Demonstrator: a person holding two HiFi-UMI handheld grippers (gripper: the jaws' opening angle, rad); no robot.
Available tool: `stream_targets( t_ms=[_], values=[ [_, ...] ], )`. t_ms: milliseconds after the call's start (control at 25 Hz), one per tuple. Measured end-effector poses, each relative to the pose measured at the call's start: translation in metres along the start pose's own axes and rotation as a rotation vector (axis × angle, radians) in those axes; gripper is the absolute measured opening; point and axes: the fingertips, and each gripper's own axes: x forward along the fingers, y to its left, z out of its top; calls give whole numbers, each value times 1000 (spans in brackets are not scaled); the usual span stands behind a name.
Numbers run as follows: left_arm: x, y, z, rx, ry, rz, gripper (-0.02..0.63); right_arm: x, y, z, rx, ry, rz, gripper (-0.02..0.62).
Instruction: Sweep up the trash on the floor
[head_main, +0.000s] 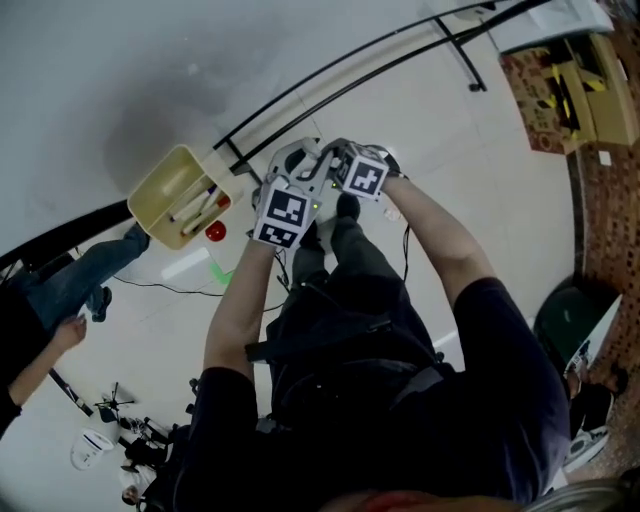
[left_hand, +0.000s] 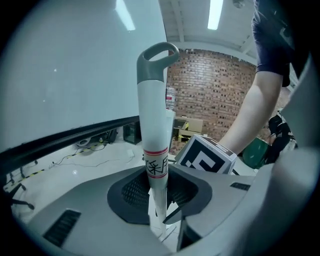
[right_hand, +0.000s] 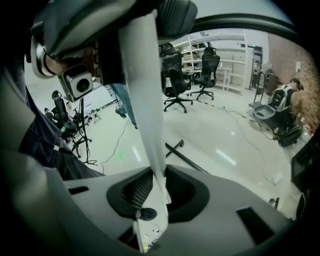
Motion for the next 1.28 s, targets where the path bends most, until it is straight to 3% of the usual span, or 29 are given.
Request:
stream_targets(
  t_ms=[200, 280, 480, 640, 760, 1000, 1080, 1160, 1280],
  values=[
    [14, 36, -12, -137, 39, 101, 104, 13, -28, 3, 35, -21, 0, 97],
    [10, 43, -17, -190, 47, 128, 147, 13, -43, 9, 48, -39, -25, 97],
    [-20, 20, -58, -308, 98, 142, 146, 19, -65, 15, 87, -70, -42, 97],
    [-39, -12, -107, -340, 204, 110, 146, 30, -66, 18, 55, -69, -31, 97],
    [-49, -24, -124, -350, 237, 106, 146, 33, -67, 17, 53, -77, -35, 98],
    [-57, -14, -123, -370, 219, 138, 146, 29, -75, 22, 122, -132, -80, 190],
    [-58, -11, -121, -372, 212, 148, 146, 27, -77, 25, 115, -141, -100, 181],
    [-59, -9, -120, -374, 207, 153, 146, 23, -83, 30, 115, -162, -134, 133],
    [-61, -9, -126, -380, 210, 151, 146, 17, -91, 31, 156, -178, -168, 167]
  ],
)
